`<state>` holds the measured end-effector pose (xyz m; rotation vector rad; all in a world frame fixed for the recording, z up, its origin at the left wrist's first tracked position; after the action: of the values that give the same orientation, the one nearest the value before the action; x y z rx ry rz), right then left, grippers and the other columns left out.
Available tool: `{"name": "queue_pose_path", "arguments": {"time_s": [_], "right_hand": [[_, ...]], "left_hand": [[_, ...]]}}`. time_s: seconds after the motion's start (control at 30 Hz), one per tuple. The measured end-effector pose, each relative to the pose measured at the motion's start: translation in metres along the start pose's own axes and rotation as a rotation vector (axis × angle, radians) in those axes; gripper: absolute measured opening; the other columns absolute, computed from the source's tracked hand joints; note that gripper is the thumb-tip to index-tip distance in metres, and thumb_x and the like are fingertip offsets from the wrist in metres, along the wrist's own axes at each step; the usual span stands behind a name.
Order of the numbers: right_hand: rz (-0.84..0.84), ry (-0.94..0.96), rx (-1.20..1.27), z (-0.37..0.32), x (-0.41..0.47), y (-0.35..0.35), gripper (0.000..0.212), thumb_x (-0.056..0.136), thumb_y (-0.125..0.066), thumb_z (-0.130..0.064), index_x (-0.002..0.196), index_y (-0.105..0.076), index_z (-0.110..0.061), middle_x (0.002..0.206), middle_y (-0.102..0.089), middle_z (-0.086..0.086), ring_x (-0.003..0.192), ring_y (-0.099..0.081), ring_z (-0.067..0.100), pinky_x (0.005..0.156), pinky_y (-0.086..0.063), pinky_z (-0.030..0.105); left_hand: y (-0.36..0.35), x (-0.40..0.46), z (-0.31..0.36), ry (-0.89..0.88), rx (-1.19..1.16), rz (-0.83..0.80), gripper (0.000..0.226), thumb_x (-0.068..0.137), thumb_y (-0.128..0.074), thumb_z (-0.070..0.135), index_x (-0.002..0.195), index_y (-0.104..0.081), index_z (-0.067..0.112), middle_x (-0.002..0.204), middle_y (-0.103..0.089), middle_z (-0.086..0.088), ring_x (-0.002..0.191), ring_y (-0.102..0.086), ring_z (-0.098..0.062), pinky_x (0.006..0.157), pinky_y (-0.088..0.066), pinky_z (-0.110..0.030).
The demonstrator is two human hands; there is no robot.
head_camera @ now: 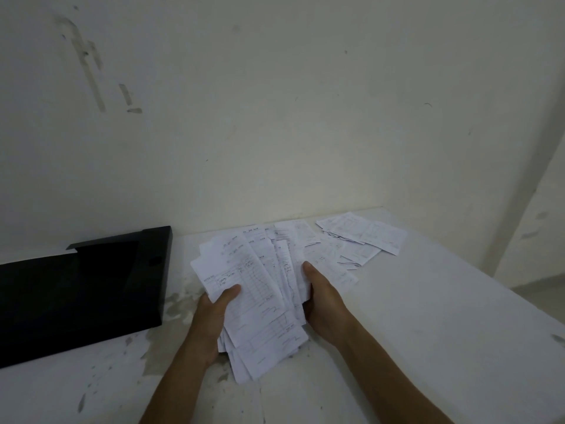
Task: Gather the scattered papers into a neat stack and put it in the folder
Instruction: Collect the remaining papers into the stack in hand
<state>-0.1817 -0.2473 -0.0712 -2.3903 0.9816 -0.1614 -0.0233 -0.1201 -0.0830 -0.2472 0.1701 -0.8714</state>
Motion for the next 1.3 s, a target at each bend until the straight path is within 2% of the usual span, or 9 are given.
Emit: {"name": "queue_pose_path", "arguments": {"time_s": [0.1,0.23,0.37,0.6,0.8,0.97,1.1,1.17,1.3], "right_hand": [[0.018,-0.069,-0.014,0.001,-0.002,-0.003,0.043,0.106,-0.039,-0.041,0.126,-0.065,-0.013,0.122,-0.072,0.009,0.112,-0.07,0.024,0.095,-0.053,0.04],[-0.091,0.043,-0.262,-0.004,-0.007,-0.003,0.048,0.104,-0.041,-0.046,0.138,-0.058,-0.018,0.133,-0.067,0.002,0.124,-0.063,0.018,0.105,-0.048,0.036],[-0.024,0.264,-0.634,-0.015,-0.008,-0.002,0.032,0.092,-0.067,-0.036,0.12,-0.067,-0.021,0.115,-0.075,-0.007,0.106,-0.071,0.013,0.083,-0.058,0.025],[-0.107,0.195,-0.518,-0.006,-0.003,0.0,0.052,0.086,-0.078,-0.023,0.133,-0.057,-0.019,0.124,-0.071,-0.002,0.111,-0.07,0.018,0.091,-0.059,0.038],[-0.059,0.282,-0.605,0.004,0.002,-0.006,0.048,0.089,-0.075,-0.027,0.132,-0.056,-0.017,0.124,-0.07,-0.004,0.111,-0.069,0.014,0.091,-0.059,0.035],[0.217,0.43,-1.003,-0.009,0.013,0.012,0.021,0.091,-0.068,-0.046,0.094,-0.069,-0.025,0.083,-0.07,-0.014,0.071,-0.062,-0.005,0.068,-0.048,0.015],[0.586,0.31,-1.395,-0.035,0.021,0.056,0.043,0.089,-0.062,-0.058,0.12,-0.067,-0.029,0.121,-0.065,-0.003,0.115,-0.057,0.022,0.098,-0.043,0.039],[0.596,0.09,-1.616,-0.036,0.023,0.071,0.064,0.088,-0.058,-0.063,0.138,-0.054,-0.023,0.14,-0.053,0.004,0.128,-0.046,0.03,0.105,-0.035,0.042],[0.578,0.02,-1.707,-0.036,0.024,0.076,0.085,0.087,-0.059,-0.064,0.152,-0.034,-0.017,0.147,-0.045,0.01,0.133,-0.04,0.034,0.108,-0.032,0.043]], "left_hand": [[0.0,0.0,0.0,-0.012,0.02,-0.006,0.033,0.088,-0.07,0.019,0.12,-0.065,0.022,0.116,-0.072,-0.004,0.108,-0.066,-0.027,0.094,-0.052,-0.049],[-0.003,-0.002,0.001,-0.096,0.113,-0.007,0.039,0.088,-0.072,0.022,0.125,-0.061,0.025,0.122,-0.069,0.001,0.114,-0.064,-0.021,0.099,-0.05,-0.047],[-0.009,-0.003,0.003,-0.154,0.189,0.009,0.033,0.092,-0.065,0.014,0.12,-0.059,0.029,0.123,-0.067,0.005,0.113,-0.063,-0.017,0.097,-0.051,-0.041],[-0.031,-0.008,0.004,-0.095,0.131,-0.028,0.034,0.089,-0.068,0.013,0.121,-0.063,0.021,0.117,-0.072,-0.002,0.105,-0.069,-0.019,0.086,-0.057,-0.035],[-0.019,-0.009,0.005,0.086,0.004,-0.158,0.039,0.088,-0.069,0.018,0.126,-0.062,0.02,0.119,-0.071,-0.007,0.109,-0.068,-0.026,0.098,-0.051,-0.048],[0.006,0.001,0.008,-0.036,0.22,0.054,0.044,0.084,-0.075,0.03,0.125,-0.062,0.026,0.121,-0.069,0.001,0.109,-0.065,-0.02,0.1,-0.049,-0.047],[0.031,0.005,0.013,-0.118,0.269,0.205,0.039,0.092,-0.067,0.024,0.129,-0.056,0.024,0.119,-0.063,0.001,0.108,-0.06,-0.021,0.097,-0.048,-0.041],[0.036,0.006,0.011,-0.145,0.285,0.206,0.035,0.094,-0.064,0.019,0.127,-0.055,0.025,0.12,-0.062,-0.001,0.11,-0.059,-0.022,0.095,-0.047,-0.039],[0.039,0.005,0.012,-0.174,0.269,0.187,0.032,0.095,-0.062,0.015,0.12,-0.052,0.032,0.116,-0.062,0.005,0.106,-0.058,-0.018,0.092,-0.047,-0.037]]}}
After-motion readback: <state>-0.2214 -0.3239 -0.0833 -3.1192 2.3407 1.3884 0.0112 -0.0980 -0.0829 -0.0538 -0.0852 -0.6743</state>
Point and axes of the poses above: each hand's wrist, its own x-axis towards the middle knuckle, its own y-axis out of the back of the hand, z = x × y, the point moved 2 cm from there along x, towards the middle knuckle
